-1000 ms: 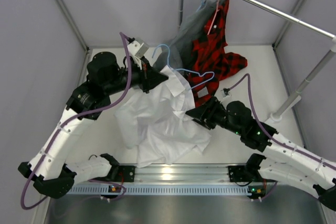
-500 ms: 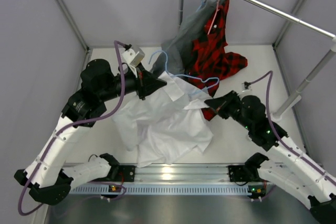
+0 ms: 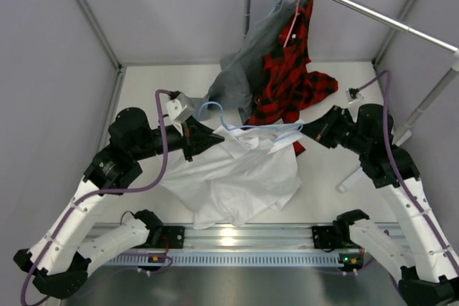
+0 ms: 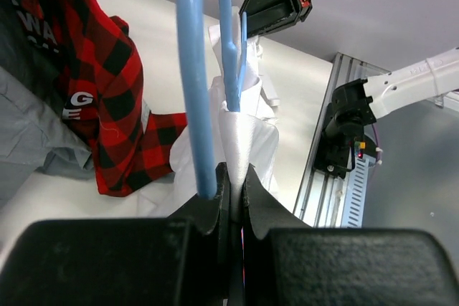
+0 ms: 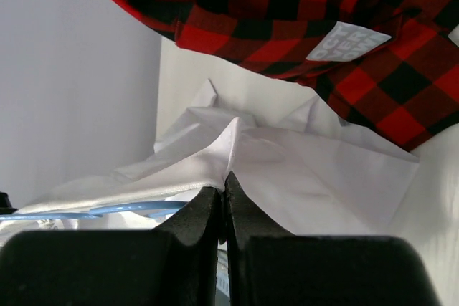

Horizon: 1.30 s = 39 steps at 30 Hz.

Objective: Place the shirt on the hanger

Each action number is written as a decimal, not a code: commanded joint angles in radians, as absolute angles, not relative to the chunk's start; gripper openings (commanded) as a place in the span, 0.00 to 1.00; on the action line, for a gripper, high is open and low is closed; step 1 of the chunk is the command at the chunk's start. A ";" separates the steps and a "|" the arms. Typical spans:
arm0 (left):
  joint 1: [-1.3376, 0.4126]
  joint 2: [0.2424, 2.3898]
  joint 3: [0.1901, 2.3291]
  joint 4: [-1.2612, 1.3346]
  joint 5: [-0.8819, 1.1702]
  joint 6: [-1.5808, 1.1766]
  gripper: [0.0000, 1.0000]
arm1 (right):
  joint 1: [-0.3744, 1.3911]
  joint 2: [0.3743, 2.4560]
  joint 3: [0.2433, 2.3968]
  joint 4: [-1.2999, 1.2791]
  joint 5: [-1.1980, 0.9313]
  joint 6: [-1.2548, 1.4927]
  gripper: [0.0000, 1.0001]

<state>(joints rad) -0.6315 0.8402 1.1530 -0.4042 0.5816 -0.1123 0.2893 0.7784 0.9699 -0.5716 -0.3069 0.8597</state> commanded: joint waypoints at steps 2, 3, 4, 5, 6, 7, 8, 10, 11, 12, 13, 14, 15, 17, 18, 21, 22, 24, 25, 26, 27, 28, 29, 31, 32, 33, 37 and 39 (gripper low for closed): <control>-0.626 0.811 1.157 -0.400 0.549 -0.055 0.00 | 0.245 0.833 1.102 -0.773 -0.203 0.698 0.00; -0.627 0.813 1.154 -0.406 0.525 -0.051 0.00 | 0.244 0.862 1.127 -0.800 -0.184 0.675 0.00; -0.629 0.813 1.152 -0.410 0.520 -0.043 0.00 | 0.244 0.880 1.184 -0.830 -0.152 0.626 0.00; -0.630 0.813 1.149 -0.416 0.514 -0.037 0.00 | 0.244 0.897 1.213 -0.857 -0.138 0.602 0.00; -0.635 0.822 1.155 -0.426 0.514 -0.017 0.00 | 0.244 0.935 1.239 -0.911 -0.124 0.554 0.00; -0.638 0.834 1.164 -0.442 0.514 -0.009 0.00 | 0.245 0.955 1.268 -0.931 -0.114 0.533 0.00; -0.644 0.847 1.176 -0.465 0.511 0.011 0.00 | 0.247 0.972 1.325 -0.949 -0.089 0.513 0.00; -0.687 0.892 1.213 -0.535 0.458 0.066 0.00 | 0.253 1.020 1.415 -1.005 -0.051 0.465 0.00; -0.710 0.903 1.221 -0.555 0.418 0.080 0.00 | 0.256 1.034 1.448 -1.023 -0.040 0.453 0.00; -0.771 0.916 1.230 -0.583 0.375 0.106 0.00 | 0.270 1.063 1.477 -1.060 -0.029 0.428 0.00; -0.811 0.937 1.248 -0.595 0.333 0.121 0.00 | 0.284 1.081 1.536 -1.081 -0.017 0.413 0.00; -0.851 0.954 1.256 -0.604 0.237 0.132 0.00 | 0.300 1.097 1.561 -1.100 0.017 0.402 0.00; -0.930 0.968 1.265 -0.620 0.189 0.149 0.00 | 0.343 1.132 1.581 -1.118 0.037 0.379 0.00; -0.969 1.015 1.291 -0.620 0.115 0.146 0.00 | 0.385 1.155 1.617 -1.155 0.076 0.371 0.00; -0.973 1.031 1.302 -0.620 0.103 0.115 0.00 | 0.428 1.155 1.617 -1.158 0.084 0.382 0.00; -0.973 1.097 1.380 -0.603 -0.045 0.006 0.00 | 0.469 1.099 1.563 -1.137 0.074 0.441 0.00; -0.973 1.110 1.381 -0.592 -0.099 -0.052 0.00 | 0.479 1.069 1.542 -1.137 0.065 0.468 0.00; -0.971 1.120 1.396 -0.543 -0.194 -0.163 0.00 | 0.514 0.963 1.470 -1.042 0.022 0.564 0.00; -0.971 1.118 1.394 -0.514 -0.224 -0.213 0.00 | 0.535 0.918 1.366 -0.990 -0.032 0.607 0.00; -0.971 1.118 1.391 -0.455 -0.238 -0.256 0.00 | 0.558 0.873 1.297 -0.920 -0.061 0.648 0.00; -0.971 1.121 1.394 -0.433 -0.239 -0.318 0.00 | 0.604 0.827 1.232 -0.759 -0.084 0.693 0.00; -0.969 1.138 1.400 -0.417 -0.230 -0.352 0.00 | 0.632 0.751 1.110 -0.683 -0.095 0.771 0.00; -0.971 1.149 1.404 -0.399 -0.207 -0.374 0.00 | 0.658 0.720 1.053 -0.611 -0.100 0.803 0.00; -0.971 1.186 1.413 -0.330 -0.107 -0.426 0.00 | 0.748 0.678 0.961 -0.471 -0.074 0.851 0.00; -0.971 1.190 1.407 -0.263 -0.068 -0.452 0.00 | 0.776 0.680 0.947 -0.450 -0.033 0.853 0.00; -0.971 1.195 1.399 -0.226 -0.034 -0.468 0.00 | 0.829 0.690 0.937 -0.430 -0.009 0.851 0.00; -0.963 1.169 1.339 -0.049 0.089 -0.499 0.00 | 0.888 0.703 0.897 -0.416 0.041 0.850 0.00; -0.951 1.158 1.325 -0.017 0.164 -0.480 0.00 | 0.888 0.660 0.894 -0.436 0.064 0.830 0.05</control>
